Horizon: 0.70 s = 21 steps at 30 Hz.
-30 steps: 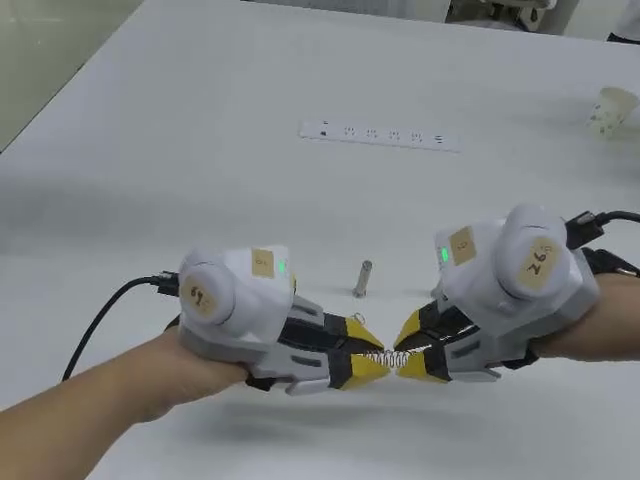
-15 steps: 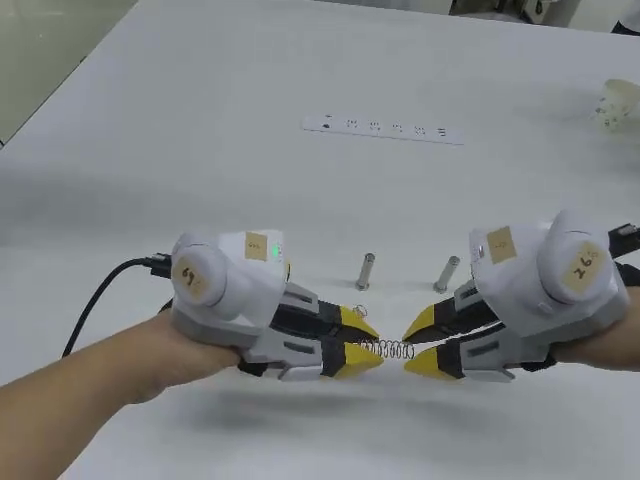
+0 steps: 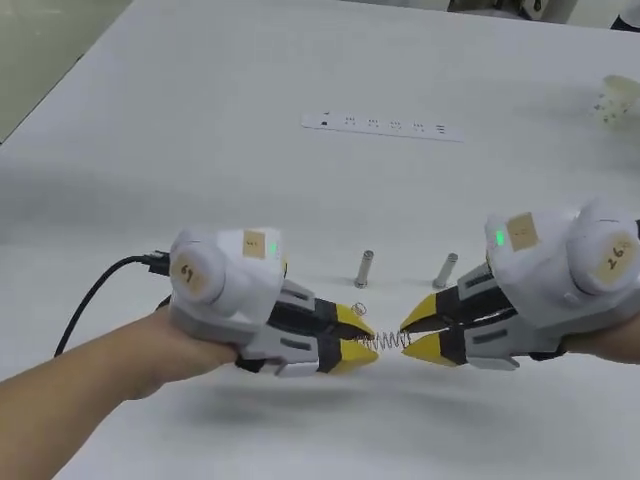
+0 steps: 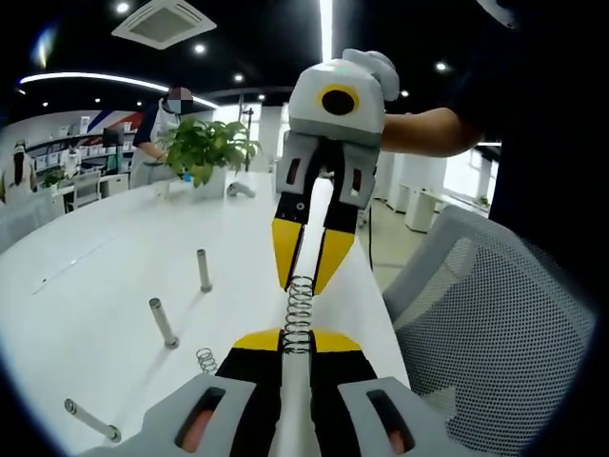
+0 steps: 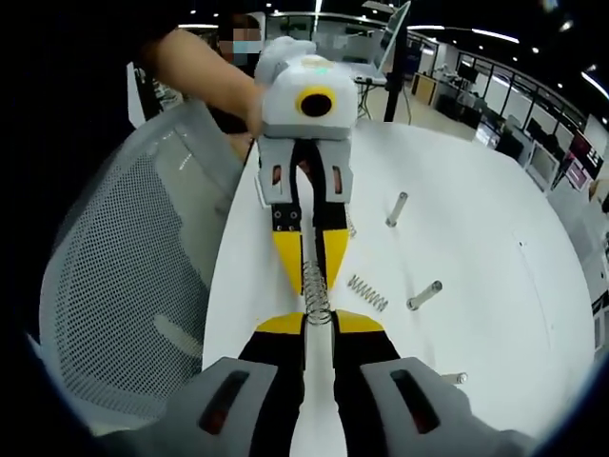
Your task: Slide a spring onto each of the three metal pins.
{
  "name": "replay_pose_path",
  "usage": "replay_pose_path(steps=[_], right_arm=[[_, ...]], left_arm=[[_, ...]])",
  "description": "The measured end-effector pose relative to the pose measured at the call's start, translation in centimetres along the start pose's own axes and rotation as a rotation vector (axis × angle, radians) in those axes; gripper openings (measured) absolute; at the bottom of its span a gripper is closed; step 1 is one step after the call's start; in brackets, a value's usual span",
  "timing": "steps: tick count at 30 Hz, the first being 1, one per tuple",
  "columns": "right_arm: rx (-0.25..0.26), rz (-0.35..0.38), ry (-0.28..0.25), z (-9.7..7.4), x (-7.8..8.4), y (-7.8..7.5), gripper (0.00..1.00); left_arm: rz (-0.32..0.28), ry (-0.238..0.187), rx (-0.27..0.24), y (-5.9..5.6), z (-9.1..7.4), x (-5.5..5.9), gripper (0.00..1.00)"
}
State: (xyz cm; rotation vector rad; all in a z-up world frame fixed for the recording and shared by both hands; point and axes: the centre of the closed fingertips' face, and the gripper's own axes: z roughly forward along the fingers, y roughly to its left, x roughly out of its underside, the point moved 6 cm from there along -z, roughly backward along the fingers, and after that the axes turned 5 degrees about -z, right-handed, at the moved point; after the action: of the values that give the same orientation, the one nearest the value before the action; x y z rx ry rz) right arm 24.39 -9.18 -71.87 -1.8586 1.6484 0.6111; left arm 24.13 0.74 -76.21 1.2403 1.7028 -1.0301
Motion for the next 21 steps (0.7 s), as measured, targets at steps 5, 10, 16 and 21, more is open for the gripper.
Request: replay_pose_path(steps=[5, 10, 16, 21], right_arm=[[-0.005, 0.007, -0.070, -0.1, -1.8, 0.0, 0.08], [0.006, 0.012, -0.115, 0.2, -2.2, 0.1, 0.08], [0.018, 0.015, -0.150, 0.4, -2.2, 0.2, 0.08], [0.031, 0.009, -0.187, 0.6, -2.3, 0.5, 0.08]], left_arm=[[0.013, 0.008, -0.002, -0.2, 0.5, 0.0, 0.01], [0.003, 0.001, -0.009, -0.1, 0.5, 0.0, 0.01], [0.001, 0.002, -0.010, -0.1, 0.5, -0.1, 0.01], [0.003, 0.004, -0.005, -0.2, 0.7, -0.1, 0.01]])
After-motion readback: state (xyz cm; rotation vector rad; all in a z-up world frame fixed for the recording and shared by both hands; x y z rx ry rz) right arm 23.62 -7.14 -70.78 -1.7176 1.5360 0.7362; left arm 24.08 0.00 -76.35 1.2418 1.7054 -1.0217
